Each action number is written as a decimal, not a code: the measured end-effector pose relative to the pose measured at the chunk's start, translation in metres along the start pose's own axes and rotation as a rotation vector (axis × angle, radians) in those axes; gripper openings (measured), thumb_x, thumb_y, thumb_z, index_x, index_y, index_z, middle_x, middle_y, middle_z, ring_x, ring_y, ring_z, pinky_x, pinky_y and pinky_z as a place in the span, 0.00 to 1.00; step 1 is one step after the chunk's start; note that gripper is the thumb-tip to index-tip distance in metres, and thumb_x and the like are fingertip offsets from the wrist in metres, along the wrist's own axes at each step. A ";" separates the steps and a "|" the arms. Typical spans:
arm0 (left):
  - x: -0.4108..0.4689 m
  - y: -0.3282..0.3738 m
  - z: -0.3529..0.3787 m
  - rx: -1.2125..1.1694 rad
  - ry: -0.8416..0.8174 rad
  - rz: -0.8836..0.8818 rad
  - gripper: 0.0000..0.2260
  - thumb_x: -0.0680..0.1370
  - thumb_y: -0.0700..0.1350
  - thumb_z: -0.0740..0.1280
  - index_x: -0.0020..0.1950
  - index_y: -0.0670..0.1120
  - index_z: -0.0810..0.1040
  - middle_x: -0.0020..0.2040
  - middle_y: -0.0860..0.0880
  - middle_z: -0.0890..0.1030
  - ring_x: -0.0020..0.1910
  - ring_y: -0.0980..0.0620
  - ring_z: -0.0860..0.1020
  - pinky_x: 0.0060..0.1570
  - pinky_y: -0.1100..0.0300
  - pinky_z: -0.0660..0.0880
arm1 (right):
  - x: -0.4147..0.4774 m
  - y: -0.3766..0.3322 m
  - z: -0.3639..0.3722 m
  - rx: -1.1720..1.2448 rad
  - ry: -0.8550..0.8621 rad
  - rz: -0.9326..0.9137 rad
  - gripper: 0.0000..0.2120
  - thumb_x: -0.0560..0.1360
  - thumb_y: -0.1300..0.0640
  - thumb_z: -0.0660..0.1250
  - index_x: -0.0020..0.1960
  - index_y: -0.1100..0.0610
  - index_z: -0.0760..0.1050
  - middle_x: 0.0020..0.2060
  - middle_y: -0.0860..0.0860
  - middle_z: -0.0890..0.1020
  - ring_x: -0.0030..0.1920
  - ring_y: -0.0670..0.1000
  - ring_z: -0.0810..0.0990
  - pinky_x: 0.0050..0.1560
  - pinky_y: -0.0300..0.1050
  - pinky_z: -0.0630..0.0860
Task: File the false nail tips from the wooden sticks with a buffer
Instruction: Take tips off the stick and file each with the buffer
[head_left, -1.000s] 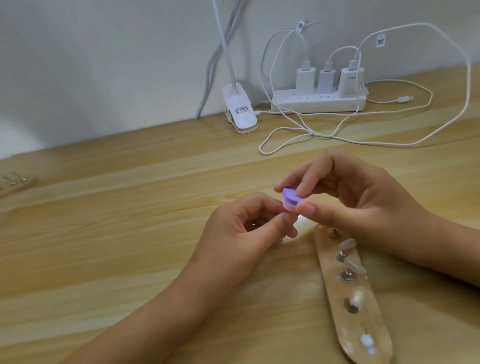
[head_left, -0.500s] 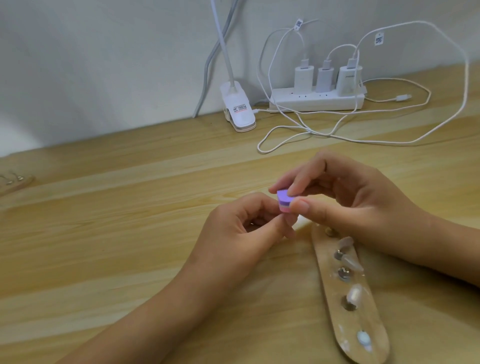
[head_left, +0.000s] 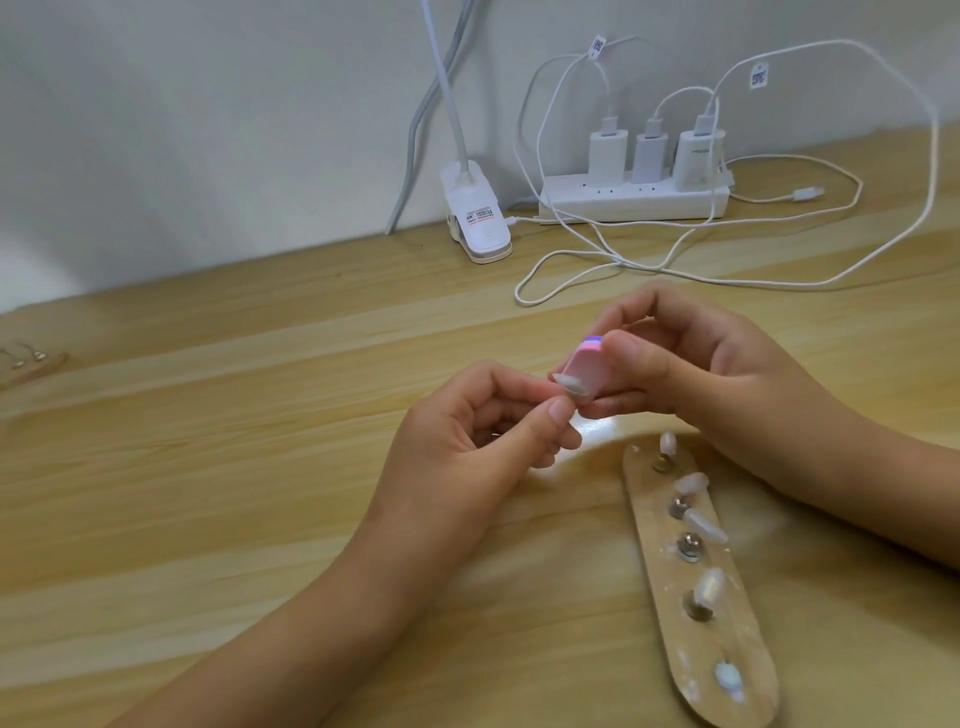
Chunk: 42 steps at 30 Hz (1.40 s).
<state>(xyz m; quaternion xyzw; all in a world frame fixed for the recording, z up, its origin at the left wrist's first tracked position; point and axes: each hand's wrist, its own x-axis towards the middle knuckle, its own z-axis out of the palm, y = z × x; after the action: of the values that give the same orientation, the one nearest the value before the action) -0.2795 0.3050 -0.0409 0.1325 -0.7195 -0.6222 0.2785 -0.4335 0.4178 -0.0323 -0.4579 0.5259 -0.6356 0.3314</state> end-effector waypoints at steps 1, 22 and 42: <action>0.000 0.000 0.000 -0.002 0.000 -0.002 0.04 0.71 0.47 0.71 0.43 0.48 0.81 0.37 0.50 0.85 0.37 0.57 0.82 0.38 0.68 0.75 | 0.000 0.001 0.000 0.003 -0.009 0.005 0.12 0.74 0.52 0.65 0.53 0.58 0.75 0.44 0.56 0.85 0.47 0.51 0.85 0.47 0.39 0.81; 0.000 0.000 -0.002 0.013 -0.021 -0.060 0.03 0.73 0.44 0.73 0.41 0.47 0.80 0.35 0.48 0.84 0.35 0.57 0.80 0.37 0.69 0.74 | -0.005 -0.003 0.004 -0.083 0.016 -0.176 0.11 0.78 0.56 0.62 0.56 0.55 0.80 0.48 0.59 0.83 0.52 0.57 0.83 0.50 0.37 0.79; 0.000 0.006 0.000 -0.015 -0.004 -0.066 0.06 0.70 0.46 0.71 0.41 0.44 0.79 0.35 0.47 0.84 0.34 0.57 0.80 0.37 0.68 0.75 | -0.005 0.002 0.002 -0.253 -0.011 -0.234 0.10 0.76 0.57 0.66 0.56 0.56 0.81 0.49 0.57 0.82 0.52 0.47 0.83 0.55 0.36 0.76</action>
<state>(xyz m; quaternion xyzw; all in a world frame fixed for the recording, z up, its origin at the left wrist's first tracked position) -0.2786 0.3066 -0.0357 0.1525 -0.7106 -0.6369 0.2574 -0.4305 0.4208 -0.0352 -0.5574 0.5429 -0.5961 0.1977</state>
